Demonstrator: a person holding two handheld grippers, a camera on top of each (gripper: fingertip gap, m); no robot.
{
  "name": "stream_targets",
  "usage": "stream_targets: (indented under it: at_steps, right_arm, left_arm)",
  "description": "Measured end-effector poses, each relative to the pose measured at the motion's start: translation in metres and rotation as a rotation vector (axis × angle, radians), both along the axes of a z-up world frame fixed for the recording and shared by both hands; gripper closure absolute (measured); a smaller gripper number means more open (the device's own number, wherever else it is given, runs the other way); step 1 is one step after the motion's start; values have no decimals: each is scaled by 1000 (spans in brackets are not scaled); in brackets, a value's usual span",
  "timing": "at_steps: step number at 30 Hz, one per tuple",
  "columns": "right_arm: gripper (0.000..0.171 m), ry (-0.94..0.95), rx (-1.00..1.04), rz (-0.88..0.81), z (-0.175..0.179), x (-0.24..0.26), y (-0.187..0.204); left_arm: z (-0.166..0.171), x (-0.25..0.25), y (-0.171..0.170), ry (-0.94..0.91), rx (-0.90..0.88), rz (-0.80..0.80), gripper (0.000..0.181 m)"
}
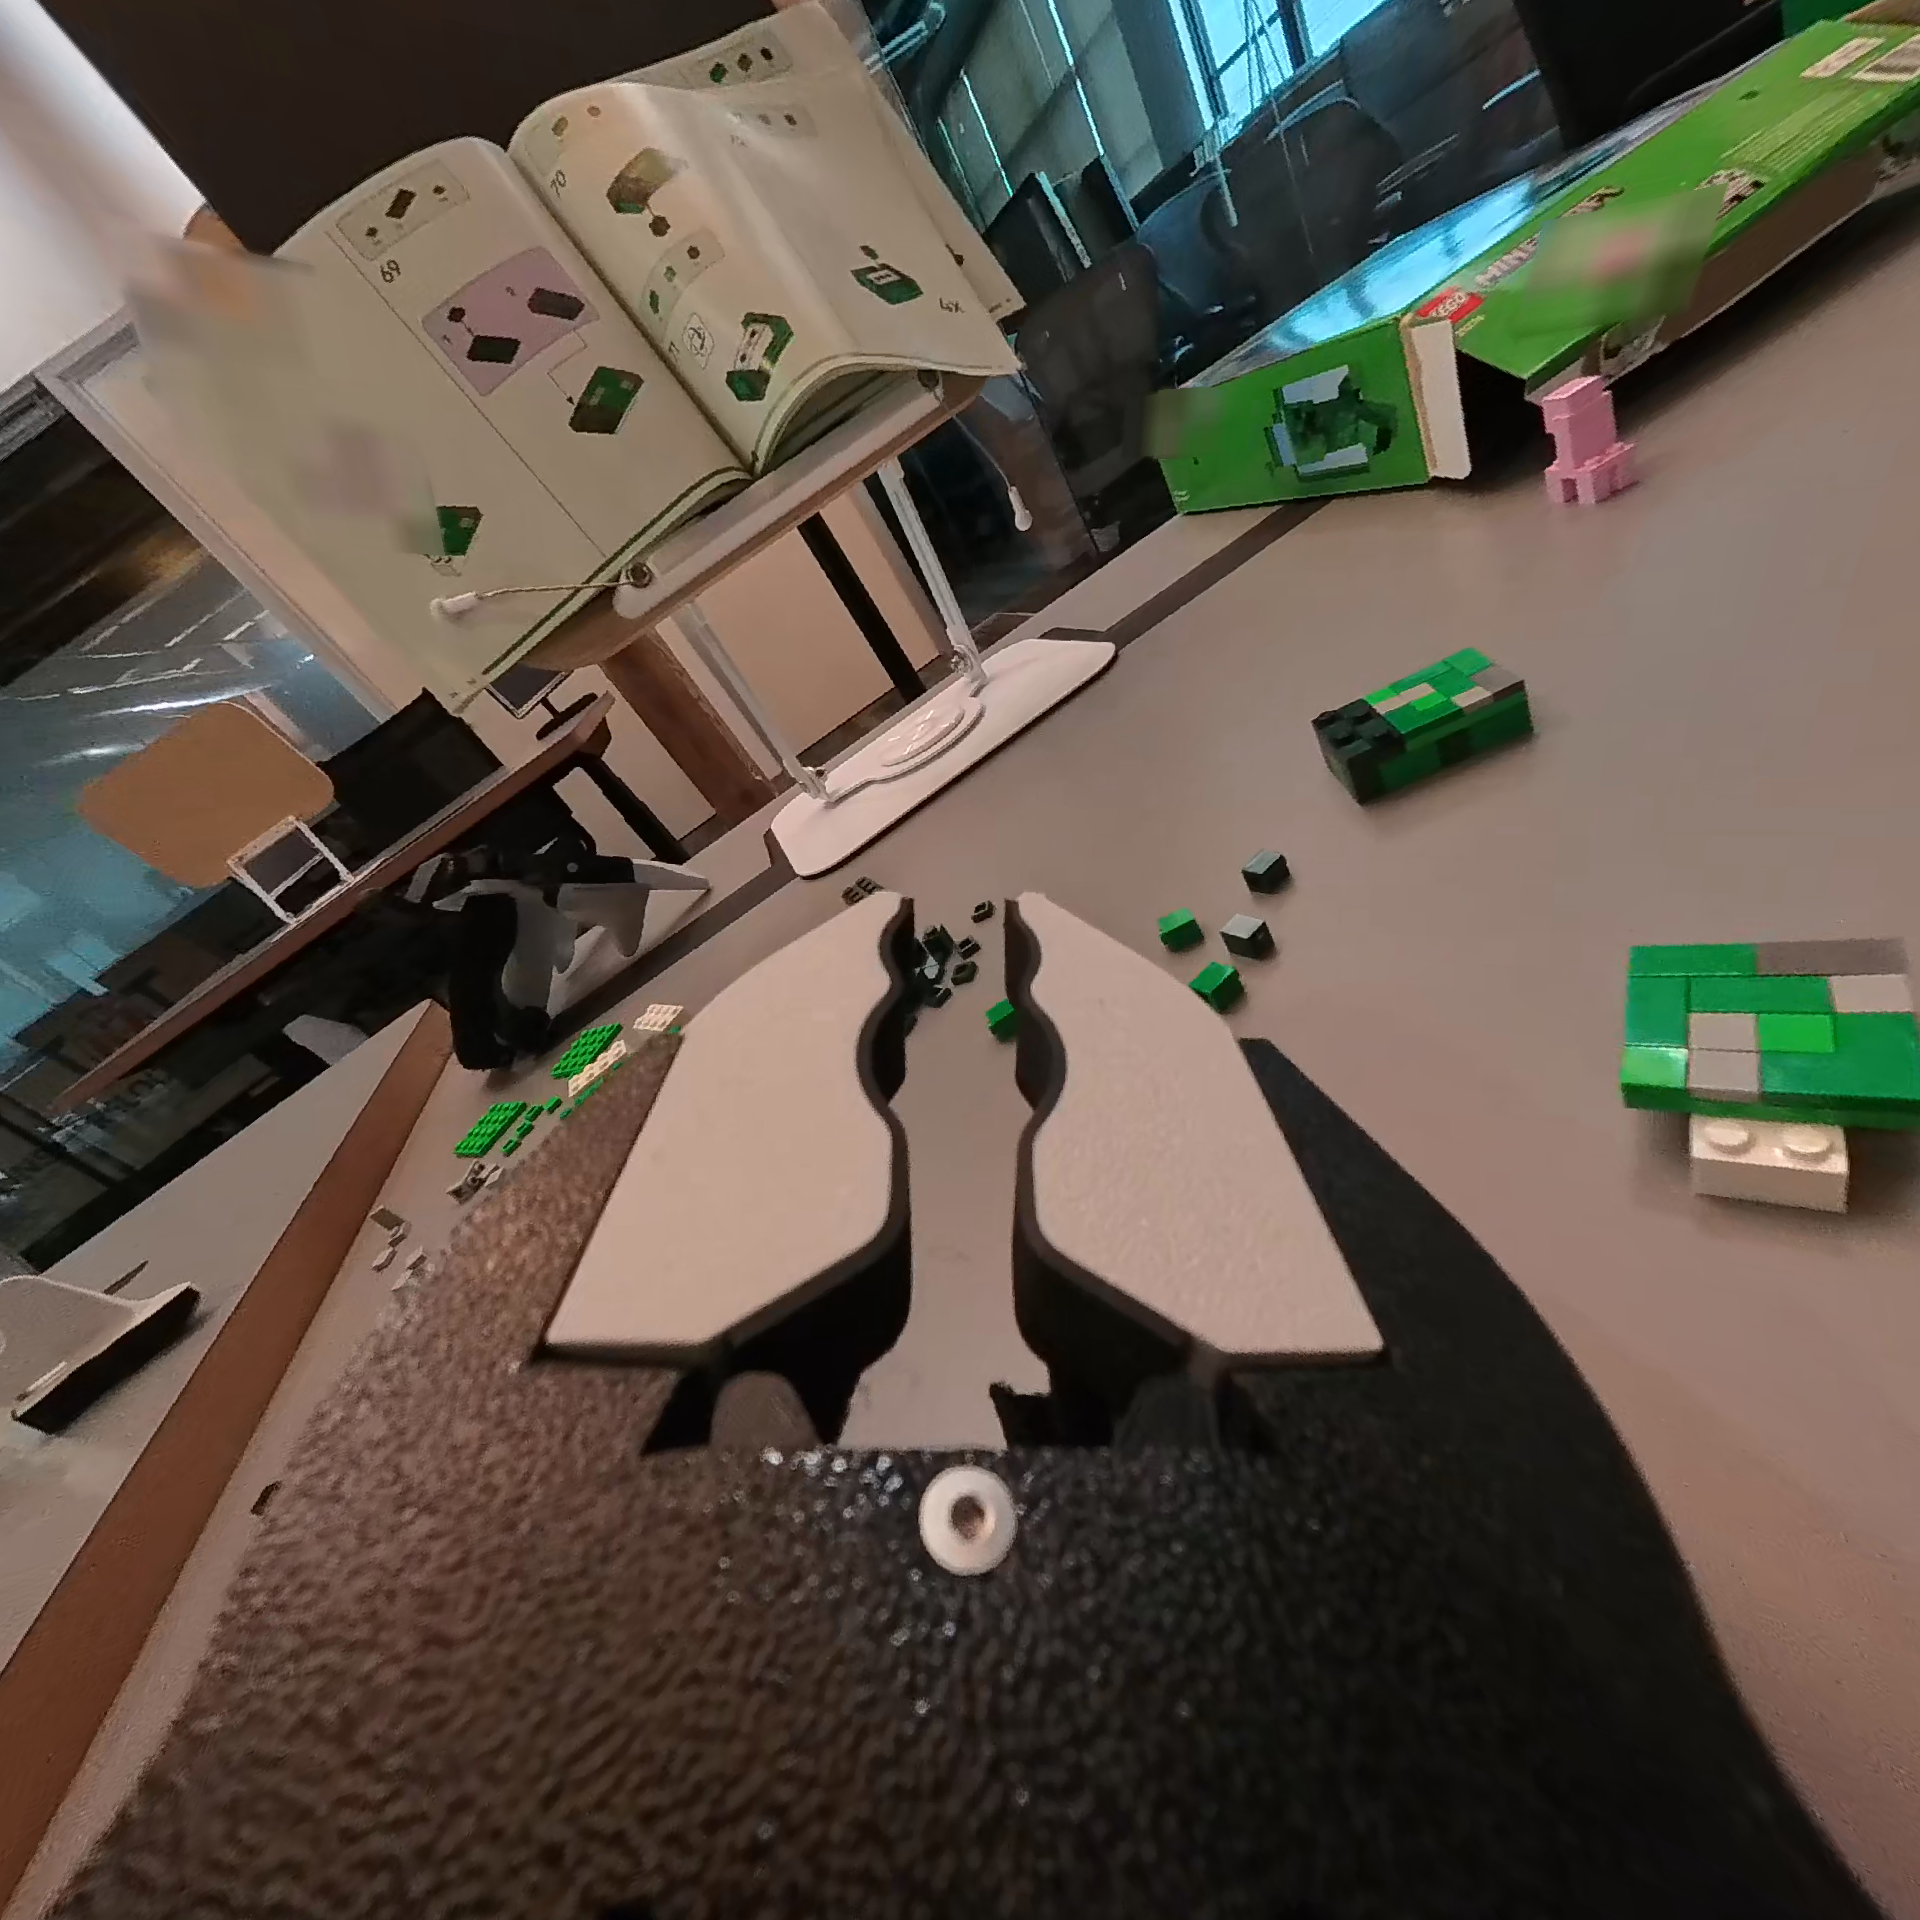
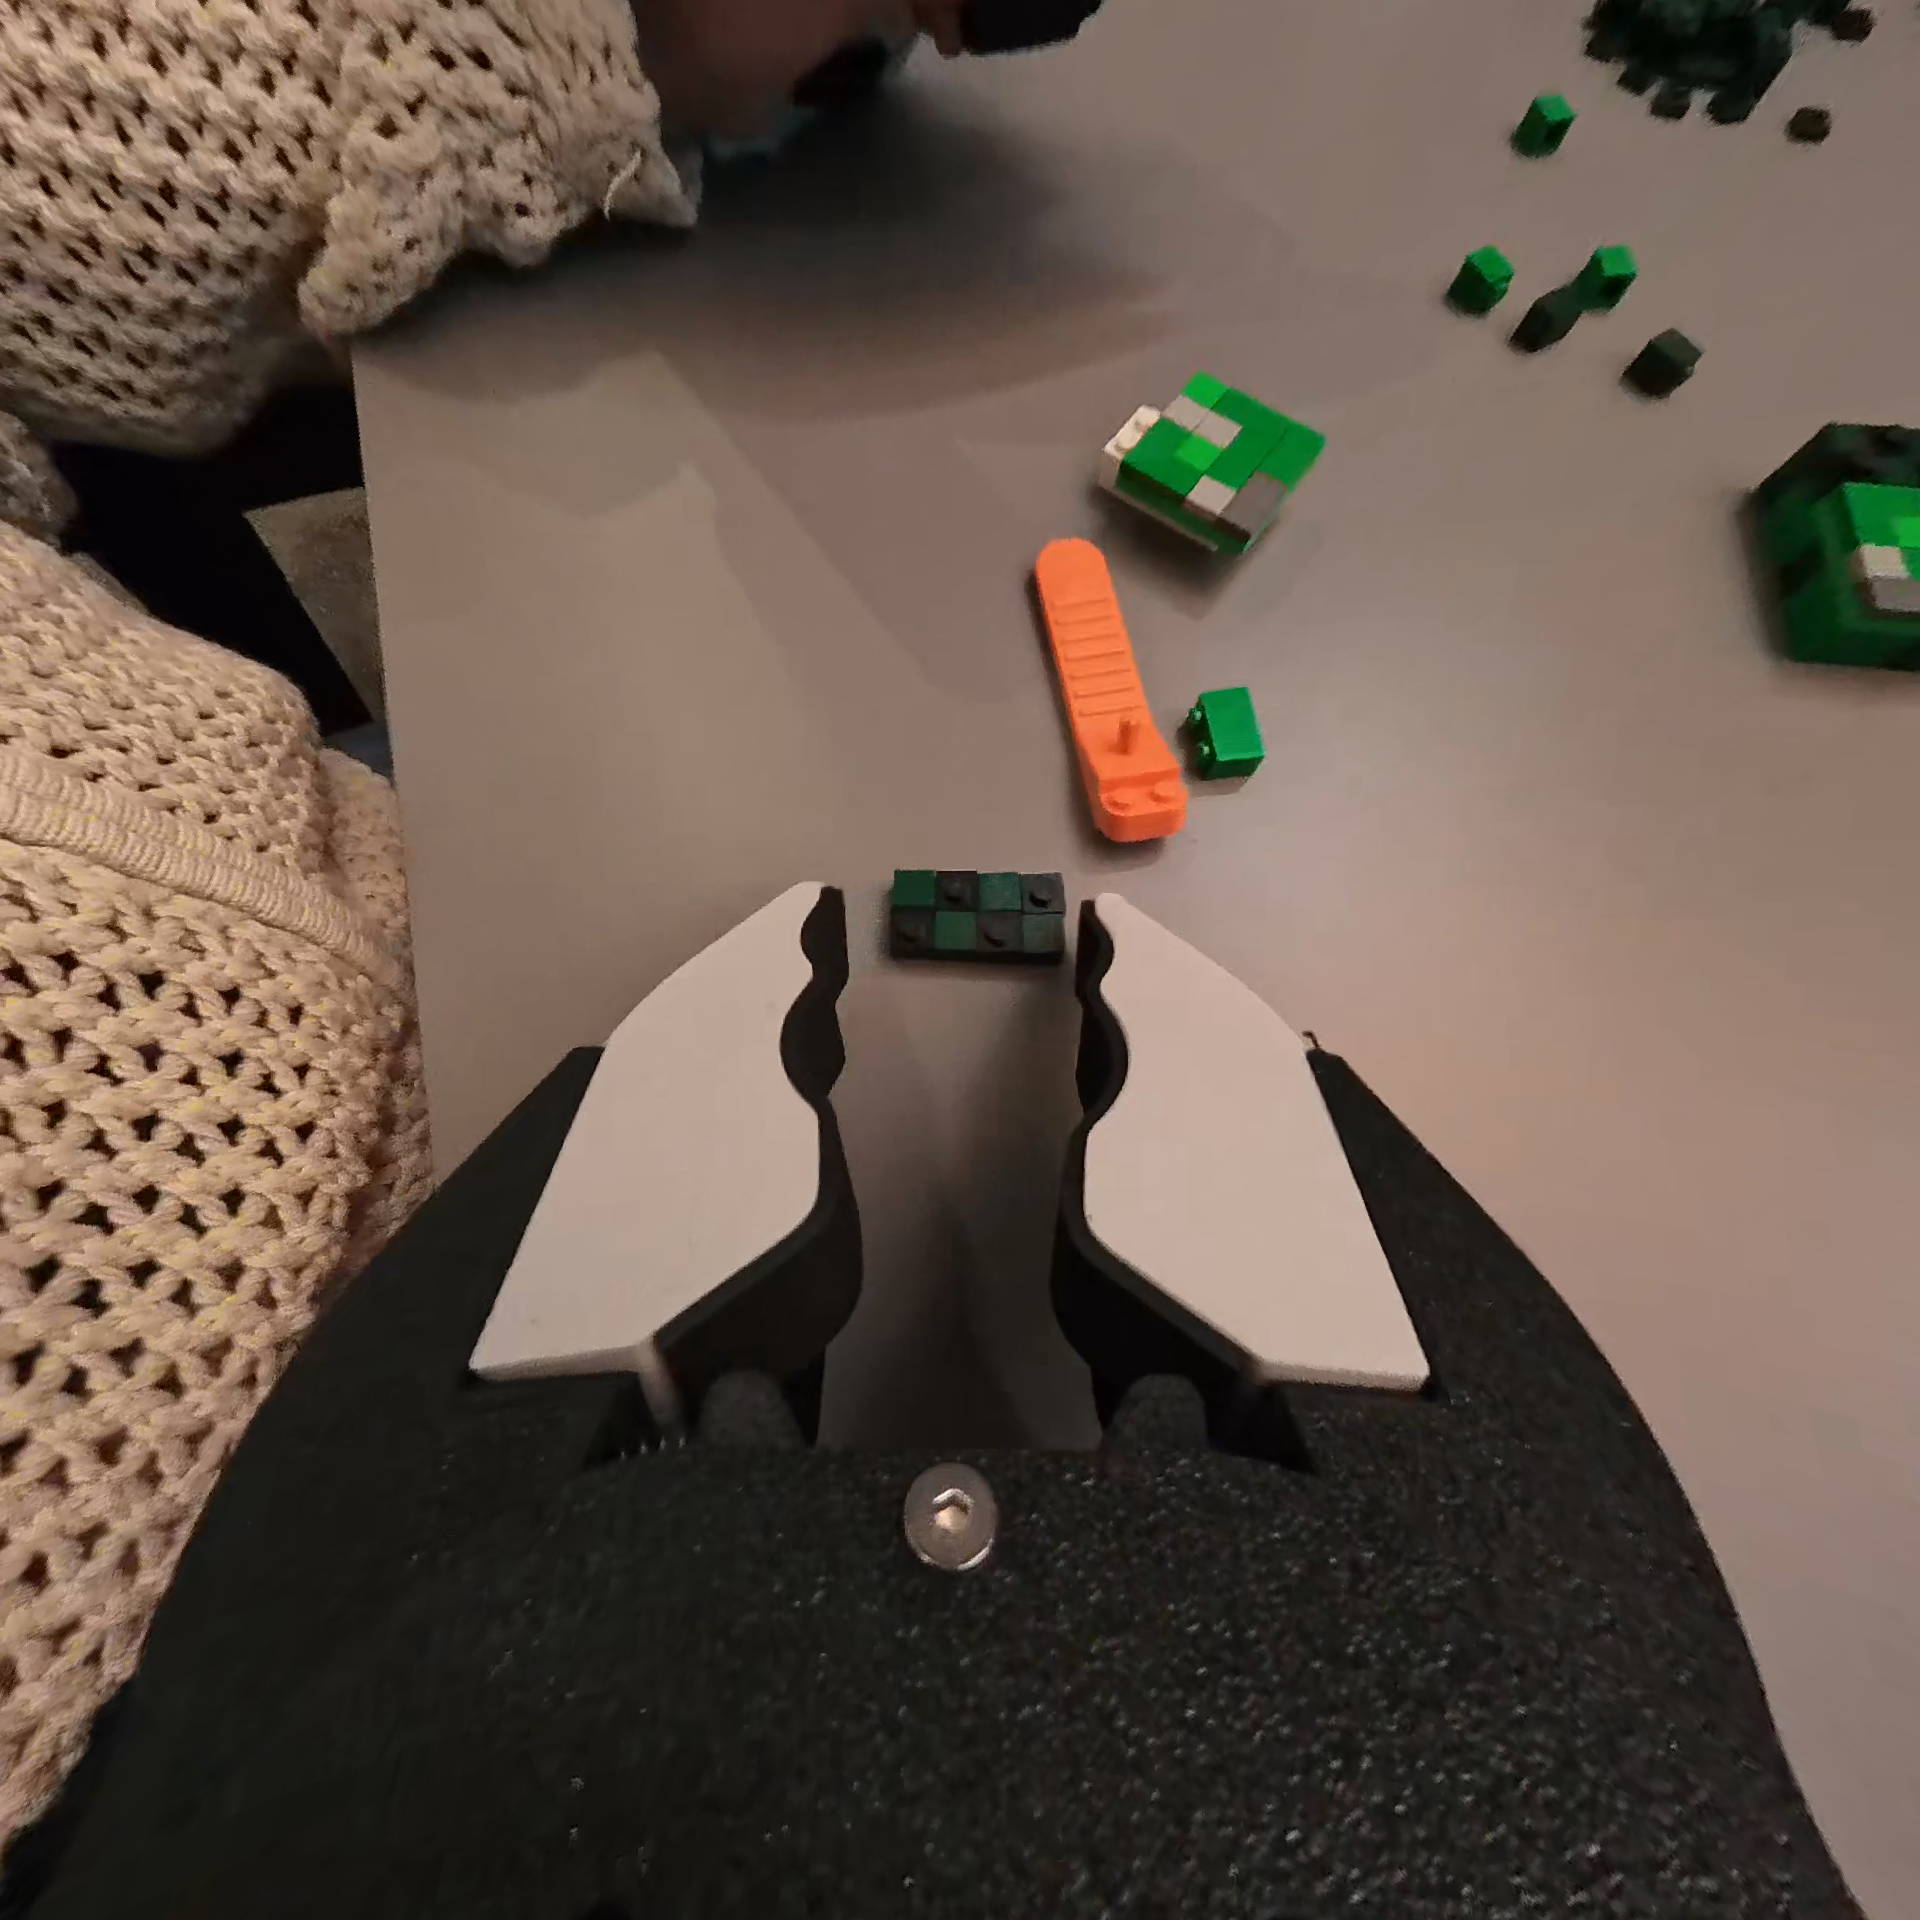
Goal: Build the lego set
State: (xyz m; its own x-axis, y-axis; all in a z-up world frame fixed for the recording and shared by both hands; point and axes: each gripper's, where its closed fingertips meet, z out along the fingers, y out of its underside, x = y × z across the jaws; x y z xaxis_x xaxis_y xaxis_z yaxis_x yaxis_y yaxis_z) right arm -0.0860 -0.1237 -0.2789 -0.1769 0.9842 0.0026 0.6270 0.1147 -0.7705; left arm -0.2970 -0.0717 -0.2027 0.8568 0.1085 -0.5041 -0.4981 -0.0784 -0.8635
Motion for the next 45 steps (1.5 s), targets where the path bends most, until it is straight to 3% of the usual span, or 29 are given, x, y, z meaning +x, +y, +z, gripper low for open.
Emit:
stream_targets:
  at_steps: [32,36,41,45]
  right_arm:
    - [140,-48,20,-26,-6,-5,4]
    - [139,-25,86,29,-3,-7,1]
    - [139,145,313,144,27,-18,-11]
    - [139,196,405,178,38,-24,-11]
  left_arm:
    - [-2,2,1,20,-14,-5,166]
    - [-2,5,0,26,-8,-21,165]
    - [7,35,-7,-17,46,-192,160]
    - [16,81,-25,-31,88,-443,155]
